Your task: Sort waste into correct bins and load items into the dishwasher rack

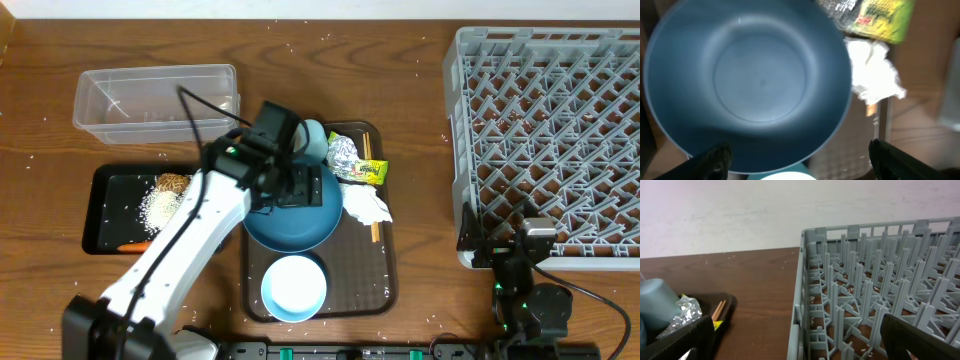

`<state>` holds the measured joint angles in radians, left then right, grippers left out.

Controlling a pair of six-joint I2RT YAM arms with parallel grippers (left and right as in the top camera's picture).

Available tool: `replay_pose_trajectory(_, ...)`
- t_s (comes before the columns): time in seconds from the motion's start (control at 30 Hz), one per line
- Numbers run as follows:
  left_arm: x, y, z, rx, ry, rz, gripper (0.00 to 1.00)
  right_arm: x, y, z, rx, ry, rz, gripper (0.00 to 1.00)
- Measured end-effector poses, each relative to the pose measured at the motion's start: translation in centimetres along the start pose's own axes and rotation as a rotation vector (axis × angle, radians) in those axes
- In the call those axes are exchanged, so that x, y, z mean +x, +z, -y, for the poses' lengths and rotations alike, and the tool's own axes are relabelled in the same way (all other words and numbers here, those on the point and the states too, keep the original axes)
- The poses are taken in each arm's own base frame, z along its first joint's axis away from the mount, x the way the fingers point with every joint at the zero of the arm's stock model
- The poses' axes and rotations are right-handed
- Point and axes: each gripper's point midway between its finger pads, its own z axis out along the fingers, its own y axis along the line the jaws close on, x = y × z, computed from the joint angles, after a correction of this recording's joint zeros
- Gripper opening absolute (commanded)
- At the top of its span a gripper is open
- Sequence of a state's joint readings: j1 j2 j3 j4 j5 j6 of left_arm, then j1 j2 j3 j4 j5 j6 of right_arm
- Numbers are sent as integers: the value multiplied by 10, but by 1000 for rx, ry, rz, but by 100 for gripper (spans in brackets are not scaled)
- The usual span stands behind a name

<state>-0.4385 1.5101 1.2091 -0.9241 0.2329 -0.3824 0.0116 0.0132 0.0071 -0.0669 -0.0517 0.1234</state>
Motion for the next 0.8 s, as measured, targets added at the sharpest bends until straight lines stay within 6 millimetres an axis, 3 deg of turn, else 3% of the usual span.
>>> replay_pose_trajectory(0.27, 5, 12, 14, 0, 73, -25, 88, 0, 0, 0, 0, 0, 0, 99)
replay_pose_trajectory(0.6, 37, 20, 69, 31, 256, -29, 88, 0, 0, 0, 0, 0, 0, 99)
replay_pose_trajectory(0.8, 45, 23, 77, -19, 247, 3, 88, 0, 0, 0, 0, 0, 0, 99)
